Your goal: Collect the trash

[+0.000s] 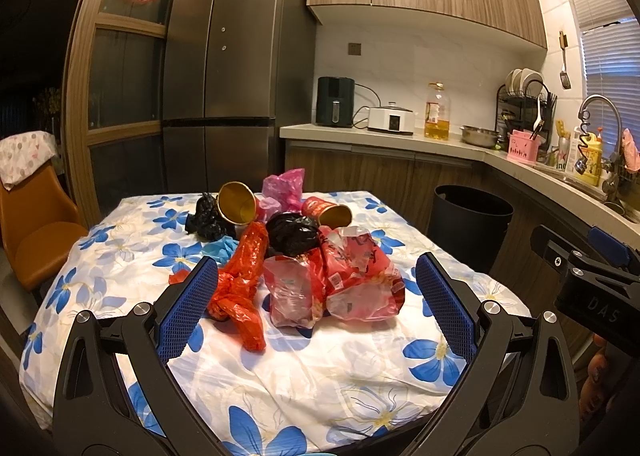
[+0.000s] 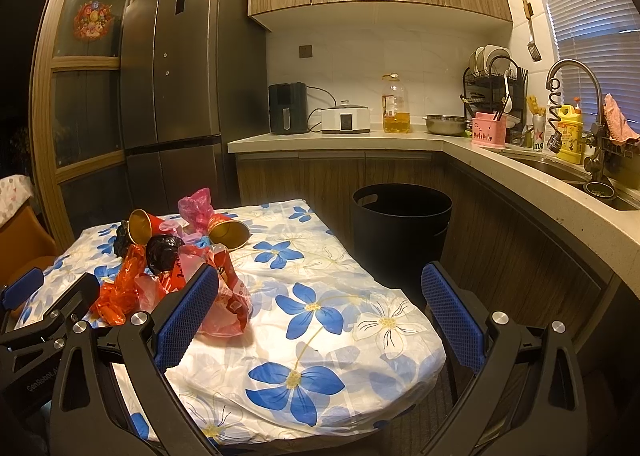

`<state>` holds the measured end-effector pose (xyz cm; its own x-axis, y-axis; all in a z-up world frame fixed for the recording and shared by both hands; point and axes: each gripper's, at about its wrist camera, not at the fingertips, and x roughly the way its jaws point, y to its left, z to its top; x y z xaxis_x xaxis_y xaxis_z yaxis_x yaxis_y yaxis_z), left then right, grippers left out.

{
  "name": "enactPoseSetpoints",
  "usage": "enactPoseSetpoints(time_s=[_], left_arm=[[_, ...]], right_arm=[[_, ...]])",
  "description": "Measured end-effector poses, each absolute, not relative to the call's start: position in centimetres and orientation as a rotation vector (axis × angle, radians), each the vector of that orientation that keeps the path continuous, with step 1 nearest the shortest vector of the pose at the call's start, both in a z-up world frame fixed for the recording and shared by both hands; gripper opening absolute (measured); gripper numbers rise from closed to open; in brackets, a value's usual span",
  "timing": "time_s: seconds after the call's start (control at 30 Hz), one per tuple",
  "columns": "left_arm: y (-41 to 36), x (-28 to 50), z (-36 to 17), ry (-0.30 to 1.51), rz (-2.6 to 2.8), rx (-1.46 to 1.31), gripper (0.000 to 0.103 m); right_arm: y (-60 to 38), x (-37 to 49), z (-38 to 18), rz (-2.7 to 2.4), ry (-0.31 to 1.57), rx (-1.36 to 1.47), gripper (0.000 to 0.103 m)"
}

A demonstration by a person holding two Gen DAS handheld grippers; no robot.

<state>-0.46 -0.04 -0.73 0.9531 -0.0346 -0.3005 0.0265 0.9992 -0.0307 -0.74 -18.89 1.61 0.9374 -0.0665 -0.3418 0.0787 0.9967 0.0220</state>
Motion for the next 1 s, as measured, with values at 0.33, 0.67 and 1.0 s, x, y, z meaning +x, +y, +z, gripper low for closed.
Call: enactPoseSetpoints(time_s=[0.33,0.67,1.0], left_arm=[[-0.2,-0.4,-0.7,0.310,-0.031,-0.029,0.097],[1.6,0.4,-1.7,0.320,-0.007,-0.045,0.097],[4.4,2.3,-4.1,0.355,0.079,-0.062,0.097]], right_arm=[[-18.8,-0.4,1.2,-0.065,0.354,0.045,0.098],[-18.8,0.7,0.1,-0.035,0.350,0.048,0.098],[-17.3,3.6,-2.9,0.069,0.381,0.025,0.087]])
